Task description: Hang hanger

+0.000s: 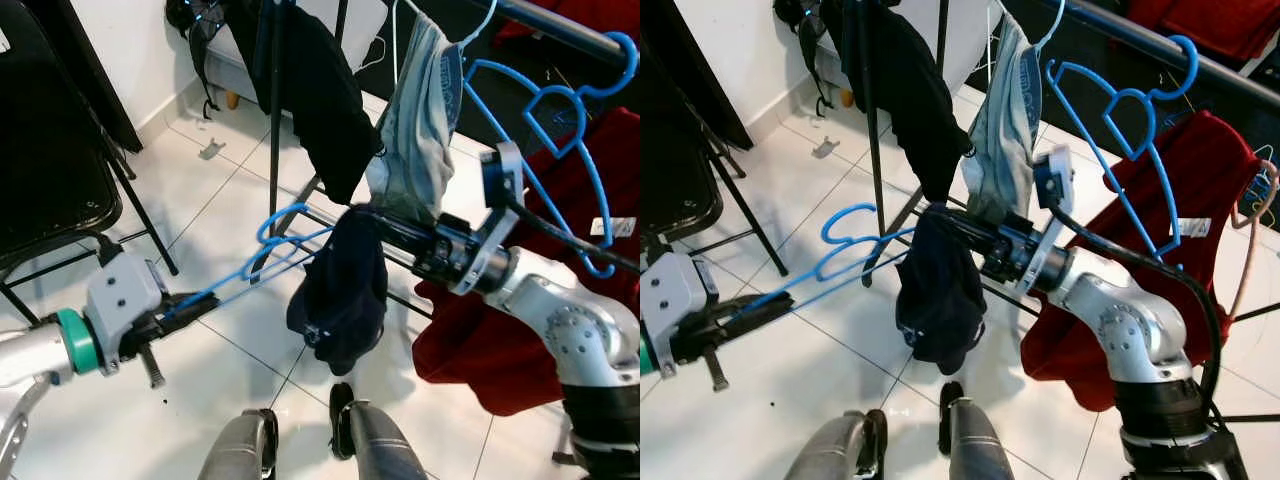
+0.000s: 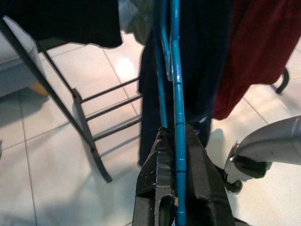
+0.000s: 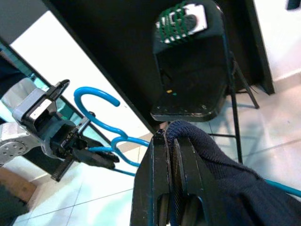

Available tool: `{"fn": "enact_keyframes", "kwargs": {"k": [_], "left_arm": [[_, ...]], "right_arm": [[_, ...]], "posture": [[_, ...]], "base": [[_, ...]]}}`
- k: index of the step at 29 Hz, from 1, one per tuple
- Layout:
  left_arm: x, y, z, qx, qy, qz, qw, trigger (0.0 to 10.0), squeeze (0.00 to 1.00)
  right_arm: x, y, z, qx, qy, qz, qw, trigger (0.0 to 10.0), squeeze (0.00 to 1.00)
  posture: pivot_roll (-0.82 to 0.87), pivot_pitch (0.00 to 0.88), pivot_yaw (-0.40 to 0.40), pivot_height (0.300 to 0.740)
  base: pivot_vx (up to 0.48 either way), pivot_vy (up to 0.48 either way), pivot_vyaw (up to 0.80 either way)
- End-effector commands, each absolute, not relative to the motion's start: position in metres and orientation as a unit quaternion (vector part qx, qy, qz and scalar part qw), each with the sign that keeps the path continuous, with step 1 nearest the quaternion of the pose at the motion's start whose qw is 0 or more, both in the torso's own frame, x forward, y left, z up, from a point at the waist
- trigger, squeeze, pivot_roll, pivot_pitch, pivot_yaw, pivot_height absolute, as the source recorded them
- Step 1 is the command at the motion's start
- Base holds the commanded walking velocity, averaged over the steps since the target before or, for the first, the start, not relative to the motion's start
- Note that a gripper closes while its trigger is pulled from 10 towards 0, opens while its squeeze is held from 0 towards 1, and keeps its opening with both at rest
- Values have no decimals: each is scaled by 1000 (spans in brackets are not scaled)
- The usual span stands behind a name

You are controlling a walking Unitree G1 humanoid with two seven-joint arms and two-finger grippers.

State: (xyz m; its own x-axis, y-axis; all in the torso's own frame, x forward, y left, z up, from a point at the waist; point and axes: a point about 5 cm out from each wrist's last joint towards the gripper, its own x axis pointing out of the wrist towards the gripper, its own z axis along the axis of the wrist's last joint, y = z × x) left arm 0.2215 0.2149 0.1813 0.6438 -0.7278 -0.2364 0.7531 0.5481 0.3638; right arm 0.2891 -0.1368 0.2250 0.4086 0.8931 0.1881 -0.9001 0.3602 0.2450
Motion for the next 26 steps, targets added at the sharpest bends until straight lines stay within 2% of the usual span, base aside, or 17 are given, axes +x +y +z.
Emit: {"fn": "enact_keyframes", "kwargs": {"k": [1,8,17,23,26], "left_arm": [[216,210,178,225,39,-441,868,10000,0],[206,209,178,262,58,-460,846,10000,0],[209,197,186,183,7,-406,895,10000,0],[204,203,192,179,0,-391,903,10000,0],[186,207,198,200,15,-402,894,10000,0]], "right_arm": [[287,-133,229,159,-19,565,809,0,0],[290,-129,232,139,-14,591,794,0,0],[295,-126,233,125,-5,614,779,0,0],[295,-126,236,126,-6,621,774,0,0],[299,-124,240,105,-1,642,759,0,0]], "posture": [[22,208,-16,740],[25,221,-4,740],[42,226,-12,740],[51,226,-13,740],[56,233,-8,740]], "base": [[0,0,0],[0,0,0],[0,0,0],[0,0,0],[0,0,0]]}}
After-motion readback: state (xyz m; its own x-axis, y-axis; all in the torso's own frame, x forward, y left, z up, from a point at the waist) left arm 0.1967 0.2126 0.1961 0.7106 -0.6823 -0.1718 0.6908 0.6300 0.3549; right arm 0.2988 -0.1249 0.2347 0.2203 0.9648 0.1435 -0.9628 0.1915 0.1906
